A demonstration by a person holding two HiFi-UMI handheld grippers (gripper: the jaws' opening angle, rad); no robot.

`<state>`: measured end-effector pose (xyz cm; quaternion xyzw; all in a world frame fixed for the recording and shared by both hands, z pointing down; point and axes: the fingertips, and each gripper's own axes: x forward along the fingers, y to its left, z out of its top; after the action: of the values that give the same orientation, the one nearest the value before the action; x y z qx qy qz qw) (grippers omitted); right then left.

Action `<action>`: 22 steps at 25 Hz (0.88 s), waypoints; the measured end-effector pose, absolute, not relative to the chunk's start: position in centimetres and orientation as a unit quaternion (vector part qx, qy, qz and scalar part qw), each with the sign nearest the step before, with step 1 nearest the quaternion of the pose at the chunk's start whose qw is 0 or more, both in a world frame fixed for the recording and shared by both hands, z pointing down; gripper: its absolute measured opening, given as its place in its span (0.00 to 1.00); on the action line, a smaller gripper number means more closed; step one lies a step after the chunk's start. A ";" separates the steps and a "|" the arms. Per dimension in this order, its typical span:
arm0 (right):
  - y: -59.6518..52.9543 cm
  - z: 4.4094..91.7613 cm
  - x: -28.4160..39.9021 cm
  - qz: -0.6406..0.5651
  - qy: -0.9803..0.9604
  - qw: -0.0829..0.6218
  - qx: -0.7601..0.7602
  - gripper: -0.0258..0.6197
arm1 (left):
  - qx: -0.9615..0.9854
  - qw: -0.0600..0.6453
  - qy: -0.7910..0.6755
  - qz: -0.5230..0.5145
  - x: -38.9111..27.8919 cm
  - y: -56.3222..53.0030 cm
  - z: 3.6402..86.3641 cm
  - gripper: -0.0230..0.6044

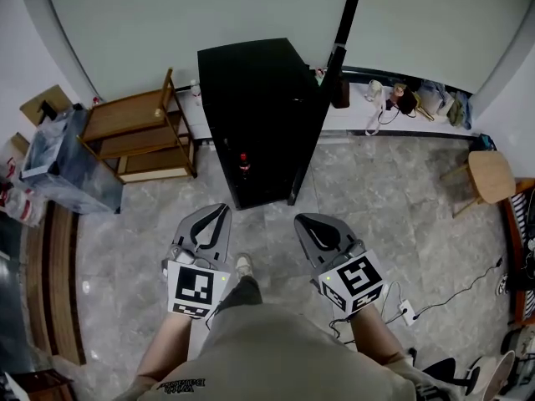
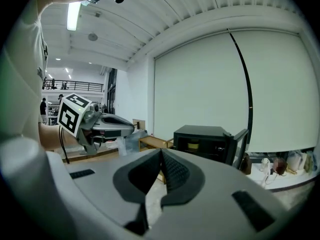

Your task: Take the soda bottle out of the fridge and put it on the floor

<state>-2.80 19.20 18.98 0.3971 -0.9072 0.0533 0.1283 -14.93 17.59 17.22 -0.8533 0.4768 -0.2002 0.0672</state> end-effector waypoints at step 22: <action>-4.9 27.5 -13.0 0.136 -0.877 0.194 0.417 0.04 | -0.871 0.037 0.436 -0.226 -25.7 -4.9 23.7 0.05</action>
<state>-12.96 -4.93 27.51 0.4174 -0.8772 0.1364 0.1941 -25.68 -4.91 23.69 -0.8705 0.4358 -0.2257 0.0367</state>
